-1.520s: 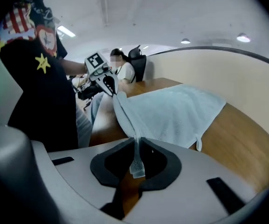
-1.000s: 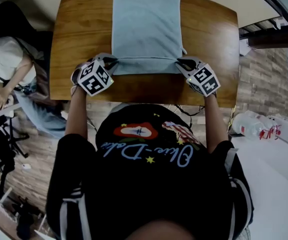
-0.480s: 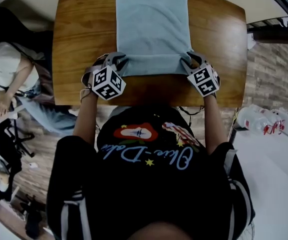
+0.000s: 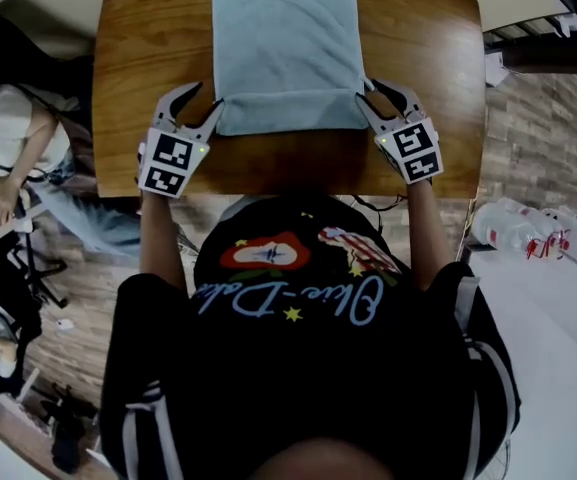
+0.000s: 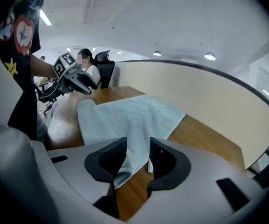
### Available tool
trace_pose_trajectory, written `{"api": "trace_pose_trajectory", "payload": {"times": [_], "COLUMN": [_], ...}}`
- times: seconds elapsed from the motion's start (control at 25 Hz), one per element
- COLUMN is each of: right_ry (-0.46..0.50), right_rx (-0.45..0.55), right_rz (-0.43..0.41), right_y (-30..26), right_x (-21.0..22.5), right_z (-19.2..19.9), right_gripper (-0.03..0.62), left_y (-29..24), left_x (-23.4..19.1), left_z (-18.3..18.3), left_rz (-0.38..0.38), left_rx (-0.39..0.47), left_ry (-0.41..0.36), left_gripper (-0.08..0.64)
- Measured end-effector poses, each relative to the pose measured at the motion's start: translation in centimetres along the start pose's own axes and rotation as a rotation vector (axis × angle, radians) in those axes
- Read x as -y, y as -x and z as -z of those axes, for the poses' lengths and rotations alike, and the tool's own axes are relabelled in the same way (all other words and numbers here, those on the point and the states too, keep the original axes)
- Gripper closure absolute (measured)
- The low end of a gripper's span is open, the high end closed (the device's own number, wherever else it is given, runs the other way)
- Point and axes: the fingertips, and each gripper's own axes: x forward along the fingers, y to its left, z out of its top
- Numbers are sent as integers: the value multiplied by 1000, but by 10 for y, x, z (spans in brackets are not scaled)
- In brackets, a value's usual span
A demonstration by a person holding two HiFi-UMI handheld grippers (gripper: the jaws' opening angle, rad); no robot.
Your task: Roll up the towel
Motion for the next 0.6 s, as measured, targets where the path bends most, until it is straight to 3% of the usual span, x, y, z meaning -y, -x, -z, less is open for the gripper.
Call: {"api": "trace_pose_trajectory", "payload": {"times": [0.16,0.28,0.4,0.6], "right_ry": [94,186,241,377], "right_rx": [32,21,-8,-139], "right_rz": [-47,-149,-263,-304], "right_y": [18,24,22,7], "right_x": [-13,-41,-73,-83], "right_z": [-7,-6,6,43], "right_gripper": [453,453,453,453], "left_y": [10,11,8,-5], "left_x": [38,69,89,96], "left_z": [9,26,39,62], "left_rz": [41,81,108,101], "left_rx": [-56,-132,-172,-274], "left_ry": [-157,-283,-308,-405], "left_gripper": [376,376,376,376]}}
